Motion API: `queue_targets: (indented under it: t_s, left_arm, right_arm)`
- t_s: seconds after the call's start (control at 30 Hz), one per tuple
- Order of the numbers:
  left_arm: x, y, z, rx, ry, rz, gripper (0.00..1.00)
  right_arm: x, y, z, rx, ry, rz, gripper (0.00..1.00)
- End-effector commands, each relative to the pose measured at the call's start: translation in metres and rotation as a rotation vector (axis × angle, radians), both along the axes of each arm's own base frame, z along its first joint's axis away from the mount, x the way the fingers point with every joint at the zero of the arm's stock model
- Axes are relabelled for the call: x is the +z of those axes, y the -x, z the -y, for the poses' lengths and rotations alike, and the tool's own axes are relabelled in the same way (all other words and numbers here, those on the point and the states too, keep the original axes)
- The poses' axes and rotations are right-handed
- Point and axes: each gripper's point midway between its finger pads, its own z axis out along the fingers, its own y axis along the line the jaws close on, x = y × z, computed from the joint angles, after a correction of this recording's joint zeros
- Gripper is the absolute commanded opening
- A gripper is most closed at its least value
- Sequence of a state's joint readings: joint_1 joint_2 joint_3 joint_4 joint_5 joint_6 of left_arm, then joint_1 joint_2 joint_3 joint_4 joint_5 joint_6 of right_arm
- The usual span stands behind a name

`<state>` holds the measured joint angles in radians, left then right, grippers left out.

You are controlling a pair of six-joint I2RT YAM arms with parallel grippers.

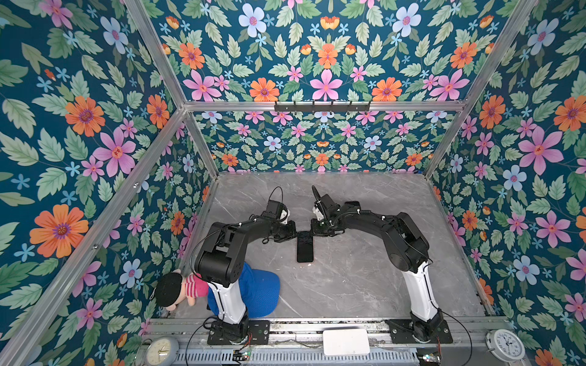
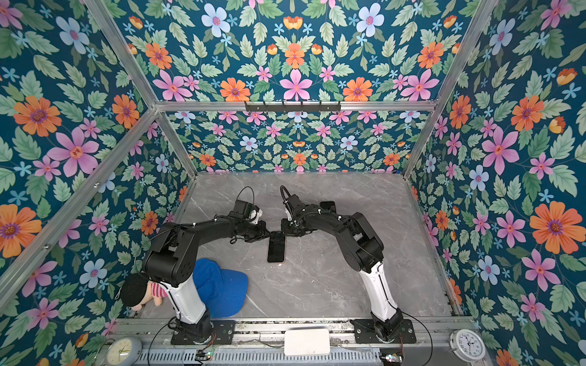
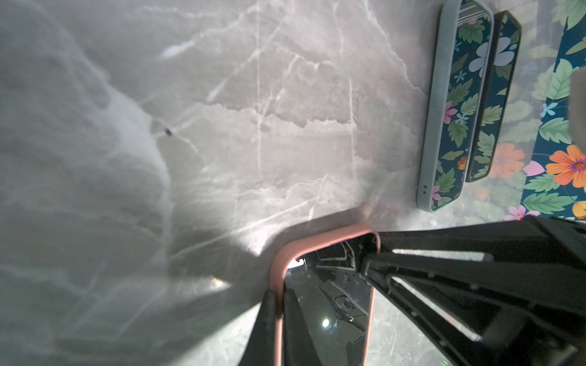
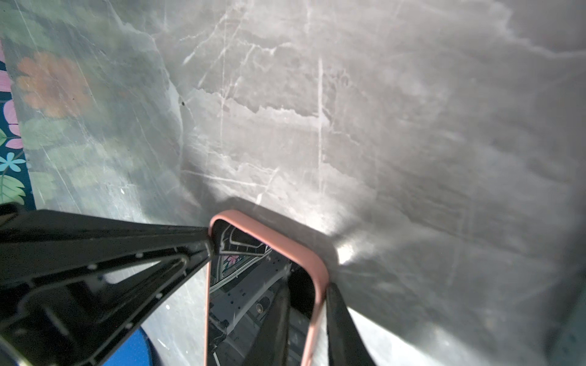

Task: Put the phone into the phone case
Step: 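Raise both grippers and draw them apart from the pink-cased phone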

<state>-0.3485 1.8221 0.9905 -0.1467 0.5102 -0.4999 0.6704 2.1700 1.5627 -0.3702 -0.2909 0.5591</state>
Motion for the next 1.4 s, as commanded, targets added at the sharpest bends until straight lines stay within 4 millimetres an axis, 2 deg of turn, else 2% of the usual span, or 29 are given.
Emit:
queue_targets:
  t_s: [0.0,0.43,0.6,0.7,0.97,1.03,1.13,1.37]
  left_arm:
    - [-0.002,0.009,0.000,-0.006,-0.001,-0.039,0.10]
    - [-0.004,0.011,0.001,-0.005,-0.005,-0.042,0.09]
    - [-0.001,0.011,0.000,-0.002,-0.013,-0.039,0.09]
    - [0.002,0.011,-0.005,0.015,-0.043,-0.046,0.10]
    - [0.022,0.022,-0.026,0.081,-0.216,-0.034,0.41]
    - [0.026,0.028,-0.025,0.087,-0.261,-0.024,0.49]
    - [0.030,0.039,-0.015,0.073,-0.314,-0.017,0.58]
    - [0.020,0.070,0.001,0.031,-0.439,-0.055,0.83]
  right_arm:
    - [0.001,0.005,0.000,0.004,0.006,-0.013,0.19]
    - [-0.001,0.007,0.002,-0.006,0.011,-0.022,0.07]
    - [0.005,0.006,0.003,-0.007,0.010,-0.014,0.07]
    - [0.018,0.004,0.006,-0.012,0.018,0.011,0.14]
    - [0.049,0.008,0.026,-0.043,0.051,0.095,0.32]
    - [0.053,0.013,0.035,-0.057,0.060,0.111,0.36]
    - [0.058,0.025,0.053,-0.082,0.075,0.141,0.47]
    - [0.051,0.056,0.091,-0.127,0.107,0.164,0.70]
